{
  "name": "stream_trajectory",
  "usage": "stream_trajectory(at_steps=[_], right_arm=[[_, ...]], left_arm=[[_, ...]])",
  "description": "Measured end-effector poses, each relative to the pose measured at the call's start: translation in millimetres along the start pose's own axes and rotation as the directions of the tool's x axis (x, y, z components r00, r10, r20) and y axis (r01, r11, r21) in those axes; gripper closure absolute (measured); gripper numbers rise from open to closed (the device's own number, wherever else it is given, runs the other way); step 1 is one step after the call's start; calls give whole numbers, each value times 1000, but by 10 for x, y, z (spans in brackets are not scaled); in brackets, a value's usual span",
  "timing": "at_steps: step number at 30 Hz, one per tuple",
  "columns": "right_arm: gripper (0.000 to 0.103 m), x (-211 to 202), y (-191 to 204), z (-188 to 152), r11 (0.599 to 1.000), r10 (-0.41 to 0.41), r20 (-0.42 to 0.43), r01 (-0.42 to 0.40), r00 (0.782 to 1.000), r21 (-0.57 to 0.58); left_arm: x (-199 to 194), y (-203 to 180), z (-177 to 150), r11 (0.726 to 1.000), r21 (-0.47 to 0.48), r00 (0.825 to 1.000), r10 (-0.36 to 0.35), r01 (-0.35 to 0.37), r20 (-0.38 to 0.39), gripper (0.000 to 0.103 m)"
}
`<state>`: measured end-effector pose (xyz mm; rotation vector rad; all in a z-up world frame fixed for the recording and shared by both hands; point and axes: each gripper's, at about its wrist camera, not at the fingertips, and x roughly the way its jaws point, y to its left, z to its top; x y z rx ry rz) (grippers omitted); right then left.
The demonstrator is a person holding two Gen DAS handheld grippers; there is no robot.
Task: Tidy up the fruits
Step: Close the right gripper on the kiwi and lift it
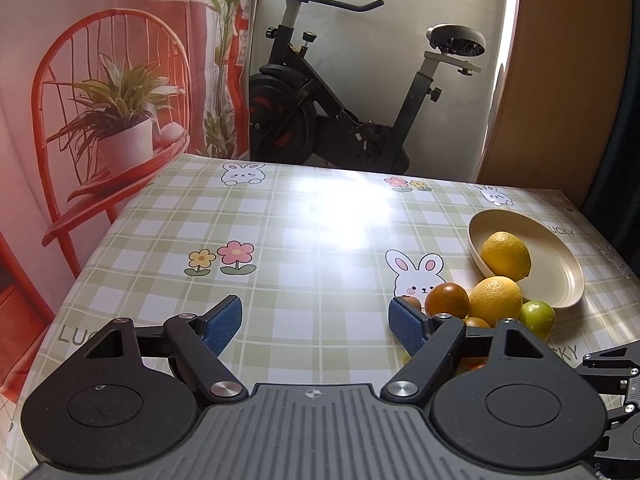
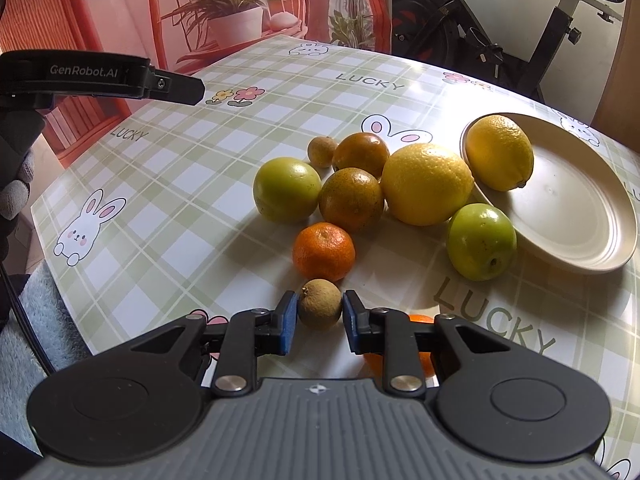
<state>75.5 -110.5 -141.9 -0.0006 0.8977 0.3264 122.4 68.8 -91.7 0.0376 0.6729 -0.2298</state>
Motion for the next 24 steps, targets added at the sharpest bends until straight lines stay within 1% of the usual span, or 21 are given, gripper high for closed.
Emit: stream_trajectory(at_steps=[4, 9, 11, 12, 13, 16, 18, 21, 22, 24], right_arm=[[76, -115, -7, 64, 1000, 1, 59, 0, 998, -7], [76, -285, -145, 154, 999, -27, 143, 22, 989, 34], [76, -348, -231, 182, 998, -43, 172, 34, 984, 56], [76, -379, -276, 199, 997, -53, 185, 41, 981, 67], [76, -412, -325, 216, 996, -63, 199, 48, 978, 78], [76, -496, -468, 278, 992, -85, 235, 60, 968, 115], [76, -549, -546, 336, 989, -93, 259, 60, 962, 132], [76, -636, -632, 428, 987, -112, 301, 72, 947, 140], [76, -666, -658, 454, 986, -118, 317, 74, 941, 146], [76, -725, -722, 507, 984, -129, 346, 76, 929, 162]], left_arm=[[10, -21, -2, 1000, 7, 1000, -19, 18, 7, 30], [44, -75, 10, 999, 23, 999, -48, 48, 1, 39], [49, -115, 33, 997, 37, 998, -61, 61, 3, 46], [45, -142, 54, 997, 49, 998, -60, 60, 7, 55], [32, -165, 82, 996, 63, 998, -60, 59, 13, 58], [-7, -219, 220, 994, 83, 996, -79, 75, 42, 59], [-36, -252, 356, 993, 91, 994, -79, 72, 74, 59], [-22, -276, 533, 993, 88, 990, -85, 76, 110, 59], [11, -274, 570, 993, 85, 990, -88, 79, 107, 59], [166, -276, 596, 993, 77, 993, -96, 91, 66, 59]])
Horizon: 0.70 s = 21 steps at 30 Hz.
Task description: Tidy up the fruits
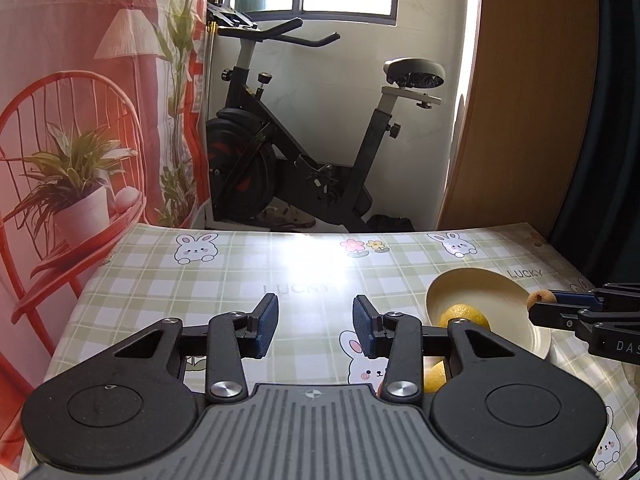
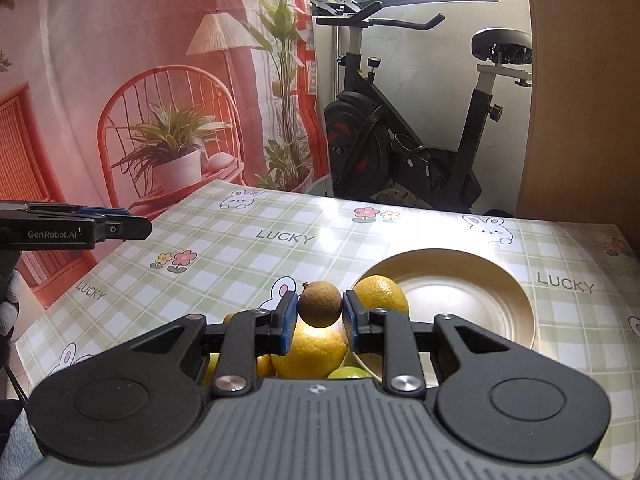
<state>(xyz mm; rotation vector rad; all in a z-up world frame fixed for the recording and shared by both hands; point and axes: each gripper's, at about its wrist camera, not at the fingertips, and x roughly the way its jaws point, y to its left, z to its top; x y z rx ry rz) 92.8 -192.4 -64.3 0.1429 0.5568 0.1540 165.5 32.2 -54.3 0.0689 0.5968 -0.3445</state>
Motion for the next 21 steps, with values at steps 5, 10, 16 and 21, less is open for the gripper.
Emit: stream_trajectory(at_steps=[5, 10, 16, 21], right_arm=[[76, -28, -102, 48, 1000, -2, 25, 1, 1000, 27], [76, -5, -221, -39, 997, 17, 11, -18, 1000, 81], [76, 34, -311, -75, 993, 24, 1, -24, 1000, 112], [76, 64, -374, -114, 991, 25, -3, -25, 1000, 135]], left_arm=[[388, -60, -306, 996, 78, 988, -39, 51, -152, 63], [660, -41, -490, 993, 79, 973, -68, 87, -220, 63], [808, -17, -504, 992, 31, 966, -114, 124, -232, 63], [919, -38, -537, 991, -26, 957, -133, 130, -258, 63]])
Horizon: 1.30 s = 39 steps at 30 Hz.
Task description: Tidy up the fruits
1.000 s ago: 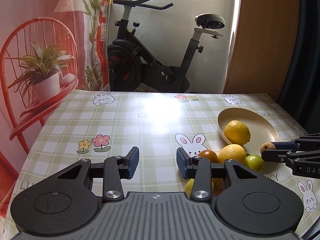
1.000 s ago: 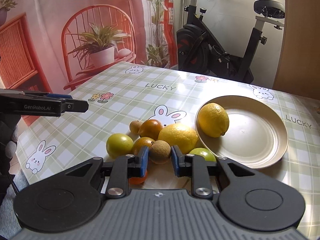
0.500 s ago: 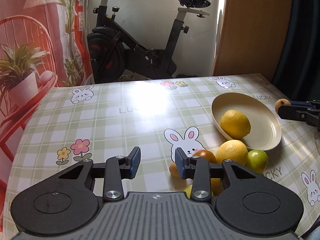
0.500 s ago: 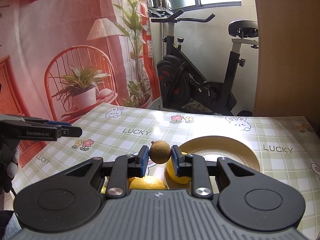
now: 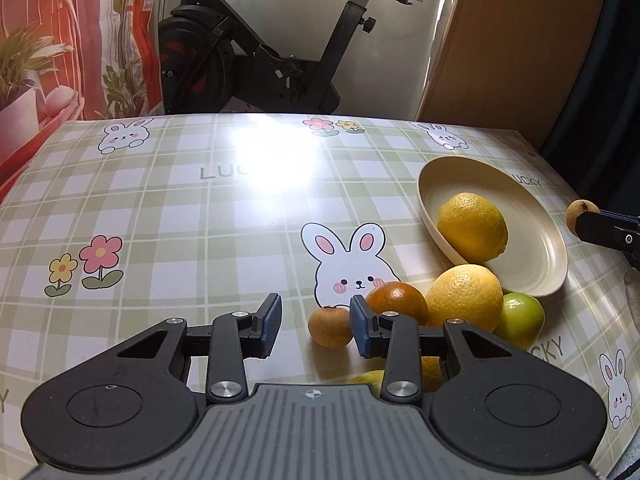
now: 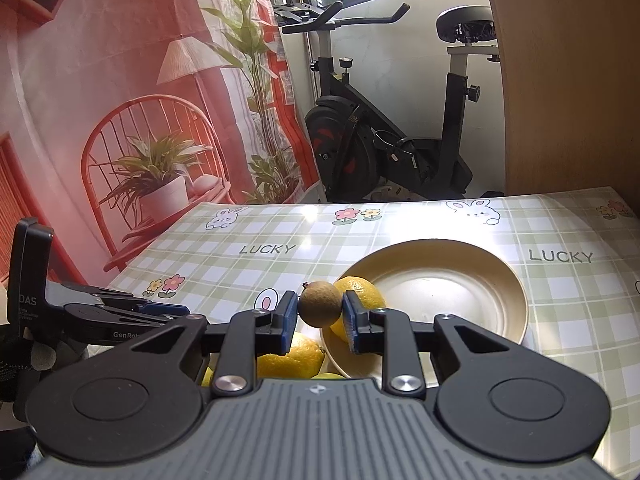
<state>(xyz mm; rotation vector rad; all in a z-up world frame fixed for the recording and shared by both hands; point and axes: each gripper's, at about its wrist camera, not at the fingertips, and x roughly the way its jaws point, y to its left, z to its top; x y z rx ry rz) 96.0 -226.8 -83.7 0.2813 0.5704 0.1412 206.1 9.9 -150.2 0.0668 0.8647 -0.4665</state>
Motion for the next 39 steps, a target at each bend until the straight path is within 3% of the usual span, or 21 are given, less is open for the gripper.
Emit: stream_trajectory(at_steps=[8, 11, 26, 33, 39], right_arm=[[76, 32, -101, -46, 999, -4, -12, 5, 1000, 34], [76, 54, -128, -63, 999, -7, -18, 8, 1000, 45], [76, 55, -163, -69, 998, -24, -24, 26, 999, 53], [76, 17, -256, -31, 998, -54, -7, 54, 999, 35], [76, 49, -419, -31, 996, -91, -7, 91, 996, 15]], left_arm=[[120, 1, -49, 1000, -14, 1000, -4, 4, -29, 64], [141, -3, -64, 1000, -4, 999, -8, 8, -35, 74], [-198, -15, 101, 999, -5, 997, 36, -36, 72, 74], [-401, -304, 355, 999, 32, 989, -10, 5, 150, 74], [-241, -724, 480, 996, 84, 987, -50, 37, 155, 74]])
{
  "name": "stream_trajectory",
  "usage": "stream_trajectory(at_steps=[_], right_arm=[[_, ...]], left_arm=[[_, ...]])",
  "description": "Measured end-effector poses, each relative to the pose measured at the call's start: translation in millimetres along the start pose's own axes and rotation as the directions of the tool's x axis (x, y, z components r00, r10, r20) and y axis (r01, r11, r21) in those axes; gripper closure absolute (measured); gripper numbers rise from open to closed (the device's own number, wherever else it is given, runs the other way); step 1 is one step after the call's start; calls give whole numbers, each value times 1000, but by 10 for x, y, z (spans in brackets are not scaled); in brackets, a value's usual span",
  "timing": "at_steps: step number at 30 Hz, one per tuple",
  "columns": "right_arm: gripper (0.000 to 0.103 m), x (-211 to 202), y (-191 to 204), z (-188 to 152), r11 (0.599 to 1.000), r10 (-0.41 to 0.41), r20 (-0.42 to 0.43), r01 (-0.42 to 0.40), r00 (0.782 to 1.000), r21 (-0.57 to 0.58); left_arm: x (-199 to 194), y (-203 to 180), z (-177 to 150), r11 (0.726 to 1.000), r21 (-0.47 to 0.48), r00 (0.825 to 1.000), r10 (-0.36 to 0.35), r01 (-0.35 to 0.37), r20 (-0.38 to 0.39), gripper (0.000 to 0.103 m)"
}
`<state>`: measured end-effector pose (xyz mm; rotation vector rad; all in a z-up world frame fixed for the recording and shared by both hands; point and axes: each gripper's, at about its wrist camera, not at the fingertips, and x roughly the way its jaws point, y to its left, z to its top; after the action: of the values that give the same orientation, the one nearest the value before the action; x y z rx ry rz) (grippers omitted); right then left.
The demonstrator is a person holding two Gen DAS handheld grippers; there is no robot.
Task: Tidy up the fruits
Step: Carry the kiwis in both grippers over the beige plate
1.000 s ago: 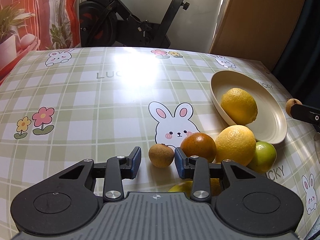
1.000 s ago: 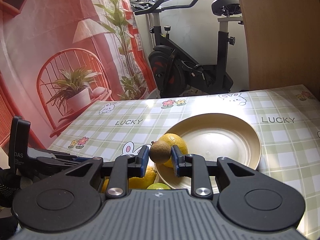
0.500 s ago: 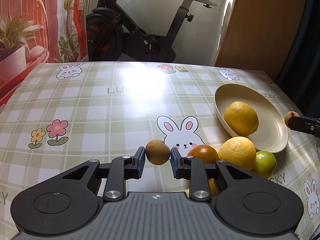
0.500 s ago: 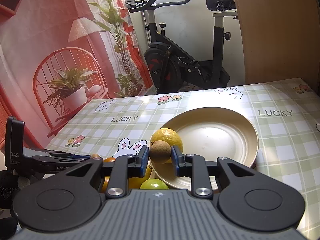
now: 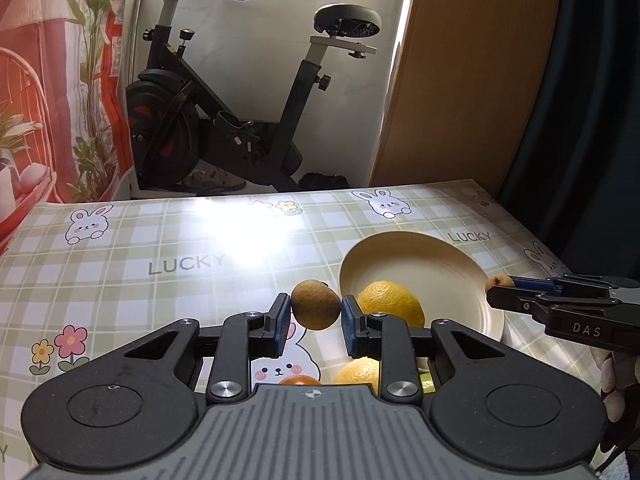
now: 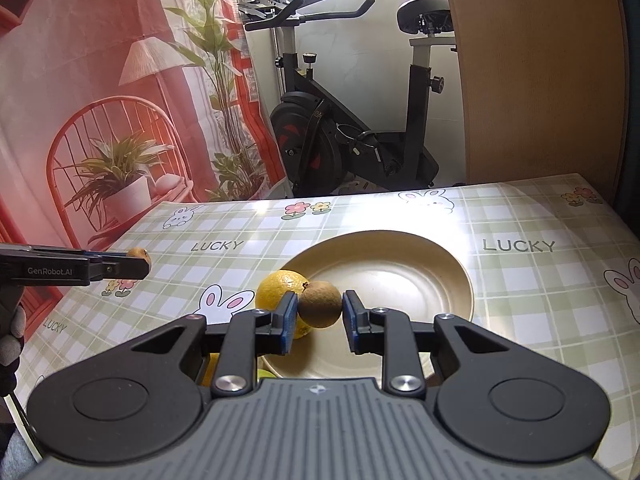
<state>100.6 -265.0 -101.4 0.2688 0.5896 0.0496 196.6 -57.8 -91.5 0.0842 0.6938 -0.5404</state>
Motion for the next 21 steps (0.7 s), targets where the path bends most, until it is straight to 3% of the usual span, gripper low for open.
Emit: stream_trajectory(at_steps=[12, 17, 21], right_arm=[[76, 245, -461, -32, 998, -12, 56, 15, 998, -60], [76, 447, -637, -47, 999, -12, 89, 15, 996, -31], [76, 609, -667, -72, 997, -30, 93, 37, 995, -73]], left_arm=[[648, -694, 200, 994, 78, 996, -67, 72, -57, 74], [958, -750, 243, 996, 47, 992, -75, 80, -102, 74], [1170, -793, 260, 996, 15, 989, -81, 84, -126, 74]])
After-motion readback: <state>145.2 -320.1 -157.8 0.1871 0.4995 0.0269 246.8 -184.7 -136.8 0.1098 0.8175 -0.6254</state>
